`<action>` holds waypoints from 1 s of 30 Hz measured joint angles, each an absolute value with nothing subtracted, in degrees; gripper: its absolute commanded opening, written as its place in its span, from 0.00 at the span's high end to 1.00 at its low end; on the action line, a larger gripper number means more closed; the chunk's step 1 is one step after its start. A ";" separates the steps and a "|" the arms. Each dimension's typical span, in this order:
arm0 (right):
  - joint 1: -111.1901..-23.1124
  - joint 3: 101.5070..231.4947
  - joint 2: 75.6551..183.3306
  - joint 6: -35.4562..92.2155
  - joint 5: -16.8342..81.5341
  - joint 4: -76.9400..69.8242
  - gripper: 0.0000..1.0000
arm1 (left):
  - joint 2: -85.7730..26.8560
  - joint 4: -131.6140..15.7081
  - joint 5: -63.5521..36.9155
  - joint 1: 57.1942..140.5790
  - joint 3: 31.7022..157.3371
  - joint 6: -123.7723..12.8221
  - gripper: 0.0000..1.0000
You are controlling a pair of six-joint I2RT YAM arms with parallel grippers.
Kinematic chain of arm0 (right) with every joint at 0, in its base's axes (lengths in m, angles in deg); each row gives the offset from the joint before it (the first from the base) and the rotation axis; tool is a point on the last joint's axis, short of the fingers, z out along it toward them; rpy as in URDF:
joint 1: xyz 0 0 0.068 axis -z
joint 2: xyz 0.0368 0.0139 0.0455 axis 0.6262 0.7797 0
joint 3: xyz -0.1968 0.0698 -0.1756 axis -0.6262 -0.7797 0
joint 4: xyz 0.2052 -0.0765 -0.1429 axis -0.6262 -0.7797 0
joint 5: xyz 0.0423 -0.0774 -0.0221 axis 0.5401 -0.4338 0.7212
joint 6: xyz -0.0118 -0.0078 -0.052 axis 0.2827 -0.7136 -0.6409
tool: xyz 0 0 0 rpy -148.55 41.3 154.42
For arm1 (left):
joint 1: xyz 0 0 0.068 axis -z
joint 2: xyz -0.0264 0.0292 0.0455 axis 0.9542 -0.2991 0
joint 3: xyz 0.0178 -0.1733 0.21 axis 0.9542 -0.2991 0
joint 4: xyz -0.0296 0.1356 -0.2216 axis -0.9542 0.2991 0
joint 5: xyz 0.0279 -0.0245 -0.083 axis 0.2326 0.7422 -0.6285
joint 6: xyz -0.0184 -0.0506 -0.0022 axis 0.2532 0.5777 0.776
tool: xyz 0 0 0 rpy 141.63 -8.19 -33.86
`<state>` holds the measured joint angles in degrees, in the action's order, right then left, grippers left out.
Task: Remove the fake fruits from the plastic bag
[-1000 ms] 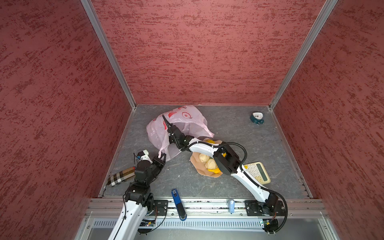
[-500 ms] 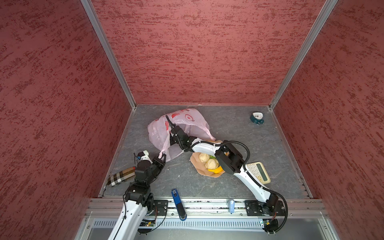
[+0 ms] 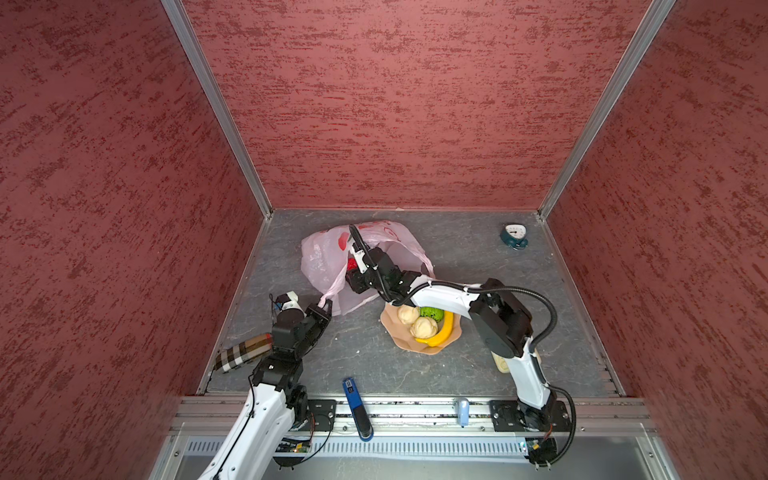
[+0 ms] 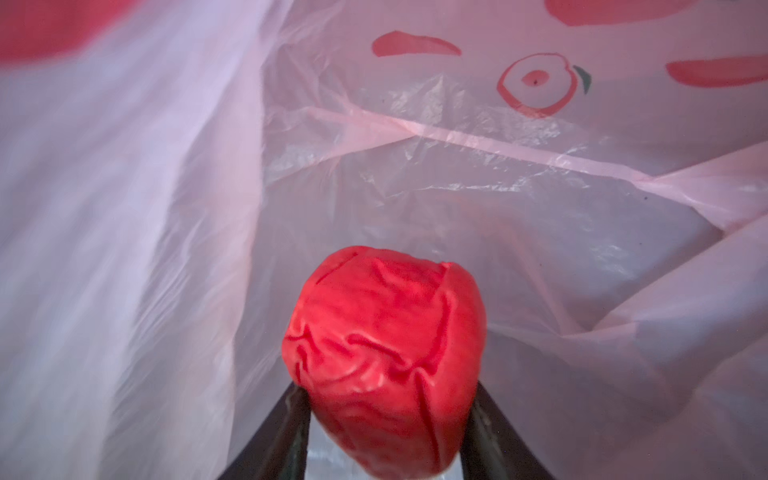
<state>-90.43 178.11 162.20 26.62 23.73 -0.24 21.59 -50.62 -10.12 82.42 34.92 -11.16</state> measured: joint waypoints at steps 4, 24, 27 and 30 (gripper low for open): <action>-90.58 174.13 156.76 25.88 24.54 -1.69 0.77 | 16.78 -55.14 -8.77 82.40 36.98 -12.03 0.85; -91.08 156.69 133.61 25.66 20.30 -12.81 0.79 | -16.79 -77.83 -11.21 79.49 52.21 -17.73 0.85; -91.08 155.35 131.51 25.90 19.27 -14.30 0.79 | -21.16 -80.02 -12.24 79.14 55.77 -18.50 0.85; -91.08 154.35 130.77 26.32 18.68 -15.68 0.79 | -25.38 -81.92 -13.66 78.86 59.51 -19.07 0.85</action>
<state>-91.08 154.35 130.77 26.32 18.68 -15.68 -25.38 -81.92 -13.66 78.86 59.51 -19.07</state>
